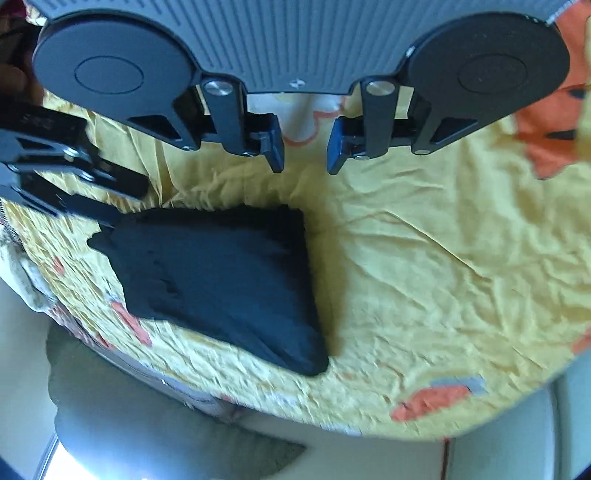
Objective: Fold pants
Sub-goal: 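Release the trousers and withdraw both tools from the folded stack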
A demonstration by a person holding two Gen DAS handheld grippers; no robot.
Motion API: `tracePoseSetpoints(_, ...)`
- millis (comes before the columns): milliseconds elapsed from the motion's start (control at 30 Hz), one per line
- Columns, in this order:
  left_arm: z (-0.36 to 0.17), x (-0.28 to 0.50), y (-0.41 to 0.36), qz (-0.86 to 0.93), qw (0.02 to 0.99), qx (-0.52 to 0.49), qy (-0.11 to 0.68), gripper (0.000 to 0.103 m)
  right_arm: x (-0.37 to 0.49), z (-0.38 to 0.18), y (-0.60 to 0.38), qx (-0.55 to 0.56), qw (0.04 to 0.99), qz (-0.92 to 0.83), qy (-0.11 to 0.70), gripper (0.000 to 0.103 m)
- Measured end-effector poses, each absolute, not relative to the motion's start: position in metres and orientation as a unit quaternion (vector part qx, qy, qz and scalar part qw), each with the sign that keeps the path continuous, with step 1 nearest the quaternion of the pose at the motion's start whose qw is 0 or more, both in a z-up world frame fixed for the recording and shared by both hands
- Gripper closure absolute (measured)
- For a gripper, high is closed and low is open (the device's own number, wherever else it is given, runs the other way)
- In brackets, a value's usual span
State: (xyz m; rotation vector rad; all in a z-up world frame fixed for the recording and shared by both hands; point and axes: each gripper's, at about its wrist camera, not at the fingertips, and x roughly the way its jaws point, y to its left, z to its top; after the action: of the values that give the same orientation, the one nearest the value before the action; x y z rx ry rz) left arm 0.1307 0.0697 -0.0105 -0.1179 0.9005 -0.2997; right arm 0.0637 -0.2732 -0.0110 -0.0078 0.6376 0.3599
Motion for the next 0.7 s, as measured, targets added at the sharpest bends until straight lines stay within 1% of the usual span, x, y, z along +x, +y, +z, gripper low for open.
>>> tracePoseSetpoints(33, -0.005, 0.126, 0.069, -0.141, 0.892, -0.061, 0.425, 0.074, 0.056, -0.009, -0.277, 0.002, 0.936, 0.17, 0.309, 0.034)
tracePoseSetpoints(100, 0.004, 0.121, 0.061, -0.141, 0.896, -0.067, 0.416, 0.061, 0.04, -0.003, -0.284, 0.017, 0.939, 0.158, 0.304, 0.025)
tracePoseSetpoints(133, 0.007, 0.119, 0.056, -0.14, 0.898, -0.066, 0.412, 0.044, 0.032, 0.002, -0.287, 0.023, 0.941, 0.154, 0.301, 0.024)
tracePoseSetpoints(167, 0.011, 0.116, 0.049, -0.136, 0.901, -0.06, 0.407, 0.032, 0.024, 0.008, -0.289, 0.025, 0.943, 0.149, 0.297, 0.024)
tracePoseSetpoints(267, 0.018, 0.107, 0.03, -0.131, 0.912, -0.024, 0.387, 0.023, -0.001, 0.043, -0.294, 0.054, 0.945, 0.124, 0.298, 0.022)
tracePoseSetpoints(333, 0.017, 0.105, 0.024, -0.128, 0.914, -0.01, 0.384, 0.016, -0.018, 0.07, -0.305, 0.133, 0.933, 0.159, 0.295, 0.016)
tracePoseSetpoints(367, 0.015, 0.104, 0.021, -0.126, 0.914, -0.011, 0.386, 0.015, -0.027, 0.08, -0.314, 0.17, 0.925, 0.191, 0.28, 0.004)
tracePoseSetpoints(400, 0.012, 0.104, 0.02, -0.124, 0.912, -0.016, 0.39, 0.015, -0.035, 0.088, -0.322, 0.198, 0.92, 0.217, 0.258, 0.0)
tracePoseSetpoints(433, 0.009, 0.104, 0.02, -0.122, 0.91, -0.023, 0.395, 0.015, -0.041, 0.091, -0.327, 0.208, 0.923, 0.219, 0.239, 0.0)
tracePoseSetpoints(500, 0.001, 0.103, 0.018, -0.109, 0.909, -0.029, 0.401, 0.015, -0.041, 0.086, -0.326, 0.184, 0.94, 0.174, 0.23, 0.0)
tracePoseSetpoints(633, -0.007, 0.101, 0.014, -0.086, 0.912, -0.017, 0.401, 0.015, -0.016, 0.038, -0.301, 0.075, 0.953, 0.074, 0.284, 0.0)
tracePoseSetpoints(700, -0.01, 0.099, 0.011, -0.081, 0.914, -0.007, 0.397, 0.015, -0.008, 0.015, -0.292, 0.052, 0.952, 0.056, 0.296, 0.0)
